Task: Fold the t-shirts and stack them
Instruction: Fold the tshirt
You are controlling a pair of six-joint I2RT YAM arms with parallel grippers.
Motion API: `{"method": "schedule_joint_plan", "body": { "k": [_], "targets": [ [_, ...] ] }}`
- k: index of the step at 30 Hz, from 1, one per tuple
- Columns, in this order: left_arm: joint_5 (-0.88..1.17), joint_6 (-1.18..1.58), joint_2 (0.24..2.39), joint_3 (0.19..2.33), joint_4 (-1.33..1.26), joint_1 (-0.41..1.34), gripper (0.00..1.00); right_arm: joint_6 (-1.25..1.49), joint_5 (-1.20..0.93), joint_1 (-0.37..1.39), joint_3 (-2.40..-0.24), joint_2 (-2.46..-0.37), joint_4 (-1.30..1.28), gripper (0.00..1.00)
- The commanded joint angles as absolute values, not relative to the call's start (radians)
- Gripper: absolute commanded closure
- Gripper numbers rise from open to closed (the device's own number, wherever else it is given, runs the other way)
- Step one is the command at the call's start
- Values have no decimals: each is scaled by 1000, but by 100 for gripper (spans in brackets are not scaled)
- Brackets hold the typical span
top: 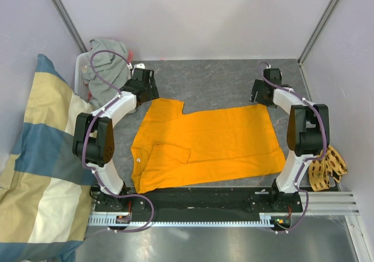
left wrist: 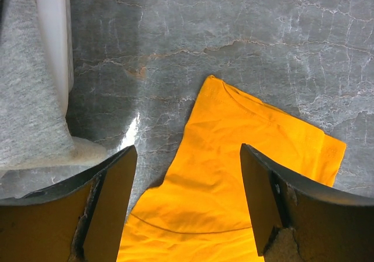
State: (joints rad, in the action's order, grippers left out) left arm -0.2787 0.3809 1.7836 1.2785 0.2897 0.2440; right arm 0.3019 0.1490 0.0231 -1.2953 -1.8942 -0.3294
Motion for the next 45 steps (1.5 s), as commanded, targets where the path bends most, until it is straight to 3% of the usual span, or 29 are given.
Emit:
{"method": "schedule_joint_plan", "body": {
  "k": [1,11,21,27,31,35,39,45],
  "targets": [
    [-267,351,1787,1292,268,235,21,282,109,5,-1344,-1914,-304,18],
    [-272,356,1792,1284,270,230,22,299,98,-48,-1345,-1973,-301,20],
    [-273,359,1795,1281,272,227,22,313,68,-77,-1374,-2032,-293,33],
    [-276,359,1795,1282,275,224,22,319,37,-92,-1382,-2054,-290,49],
    [-276,360,1802,1289,275,219,22,321,18,-95,-1378,-2056,-285,69],
    [-265,357,1824,1302,281,216,22,319,12,-97,-1378,-2059,-285,81],
    [-245,351,1864,1341,291,216,22,324,8,-95,-1379,-2065,-285,99],
    [-235,327,1917,1399,322,215,24,330,6,-98,-1379,-2066,-285,99]
  ]
}}
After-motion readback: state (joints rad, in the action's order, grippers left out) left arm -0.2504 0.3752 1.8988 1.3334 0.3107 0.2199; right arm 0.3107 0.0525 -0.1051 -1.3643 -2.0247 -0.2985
